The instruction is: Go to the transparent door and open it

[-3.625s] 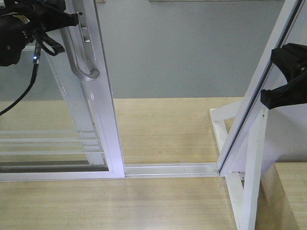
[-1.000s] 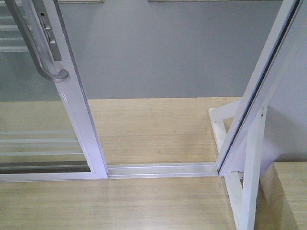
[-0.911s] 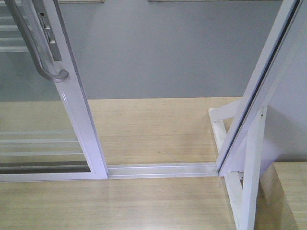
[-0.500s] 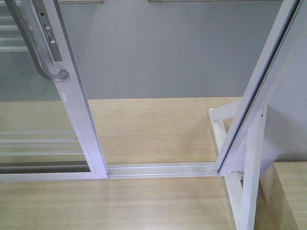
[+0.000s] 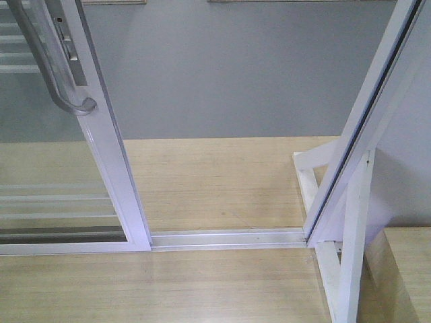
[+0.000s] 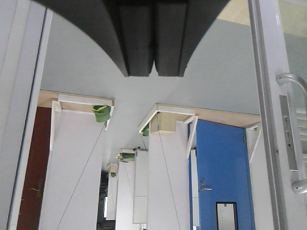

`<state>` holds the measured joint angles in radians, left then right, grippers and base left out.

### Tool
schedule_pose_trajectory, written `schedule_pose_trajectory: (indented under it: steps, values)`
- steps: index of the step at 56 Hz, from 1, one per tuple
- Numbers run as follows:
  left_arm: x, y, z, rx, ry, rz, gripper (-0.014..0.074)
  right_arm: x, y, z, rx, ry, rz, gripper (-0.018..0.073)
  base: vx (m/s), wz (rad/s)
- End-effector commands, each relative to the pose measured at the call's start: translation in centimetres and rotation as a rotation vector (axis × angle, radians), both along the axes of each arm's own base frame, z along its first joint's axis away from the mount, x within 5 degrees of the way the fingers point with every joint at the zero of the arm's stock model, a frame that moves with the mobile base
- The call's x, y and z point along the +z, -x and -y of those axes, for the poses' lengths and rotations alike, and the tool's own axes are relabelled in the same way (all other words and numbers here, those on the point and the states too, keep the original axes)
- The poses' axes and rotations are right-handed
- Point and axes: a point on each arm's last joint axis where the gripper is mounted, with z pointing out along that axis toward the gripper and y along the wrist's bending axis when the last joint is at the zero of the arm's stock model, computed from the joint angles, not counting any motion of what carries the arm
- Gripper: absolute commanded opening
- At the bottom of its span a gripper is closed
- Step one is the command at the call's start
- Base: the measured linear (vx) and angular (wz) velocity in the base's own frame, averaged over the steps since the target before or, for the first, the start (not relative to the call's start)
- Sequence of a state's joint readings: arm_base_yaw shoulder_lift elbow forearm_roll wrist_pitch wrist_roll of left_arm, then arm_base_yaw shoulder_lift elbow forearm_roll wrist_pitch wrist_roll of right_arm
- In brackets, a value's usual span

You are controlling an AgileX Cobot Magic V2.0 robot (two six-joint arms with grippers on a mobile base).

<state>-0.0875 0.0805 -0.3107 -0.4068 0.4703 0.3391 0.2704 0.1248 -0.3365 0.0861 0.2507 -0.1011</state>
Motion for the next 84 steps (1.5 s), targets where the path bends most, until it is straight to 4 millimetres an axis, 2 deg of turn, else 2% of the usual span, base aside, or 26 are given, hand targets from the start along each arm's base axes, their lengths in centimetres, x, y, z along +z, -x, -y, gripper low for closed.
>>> schedule_pose_trajectory:
  steps: [1, 8, 19, 30, 40, 46, 53, 69, 77, 81, 84]
  values:
    - [1.4, 0.0, -0.1, 0.018, 0.044, 0.074, -0.0006, 1.7, 0.1, 0.1, -0.012, -0.034, 0.1, -0.0009, 0.0, 0.0]
    - [1.4, -0.1, -0.3, 0.029, 0.007, 0.077, -0.0006, 1.7, 0.1, 0.1, -0.012, -0.034, 0.1, -0.0009, 0.0, 0.0]
    - [1.1, -0.2, -1.2, 0.108, -0.255, 0.104, -0.0006, 1.7, 0.1, 0.1, -0.012, -0.034, 0.1, -0.0009, 0.0, 0.0]
    - [1.5, -0.2, -1.2, 0.118, -0.244, 0.14, -0.0006, 1.7, 0.1, 0.1, -0.012, -0.034, 0.1, -0.0009, 0.0, 0.0]
    - [2.1, -0.5, -1.4, 0.154, -0.119, 0.249, -0.0006, 1.7, 0.1, 0.1, -0.012, -0.034, 0.1, -0.0009, 0.0, 0.0]
    - [1.0, -1.0, -1.4, 0.166, -0.023, 0.259, -0.0006, 1.7, 0.1, 0.1, -0.012, -0.034, 0.1, -0.0009, 0.0, 0.0]
    - [-0.2, -1.3, -1.4, 0.167, 0.001, 0.22, -0.0006, 1.7, 0.1, 0.1, -0.012, -0.034, 0.1, -0.0009, 0.0, 0.0]
    - [-0.7, -1.2, -1.4, 0.168, -0.027, 0.234, -0.0006, 1.7, 0.1, 0.1, -0.012, -0.034, 0.1, -0.0009, 0.0, 0.0]
    - [-3.6, -0.8, -1.5, 0.17, -0.017, 0.245, -0.0006, 1.7, 0.1, 0.1, -0.012, -0.034, 0.1, -0.0009, 0.0, 0.0]
    - [-5.7, -1.3, -1.5, 0.177, -0.014, 0.226, -0.0006, 1.7, 0.1, 0.1, -0.011, -0.033, 0.096, -0.0009, 0.0, 0.0]
    - [-6.6, -1.4, -1.5, 0.174, -0.014, 0.186, -0.0006, 1.7, 0.1, 0.1, -0.011, -0.033, 0.096, -0.0009, 0.0, 0.0]
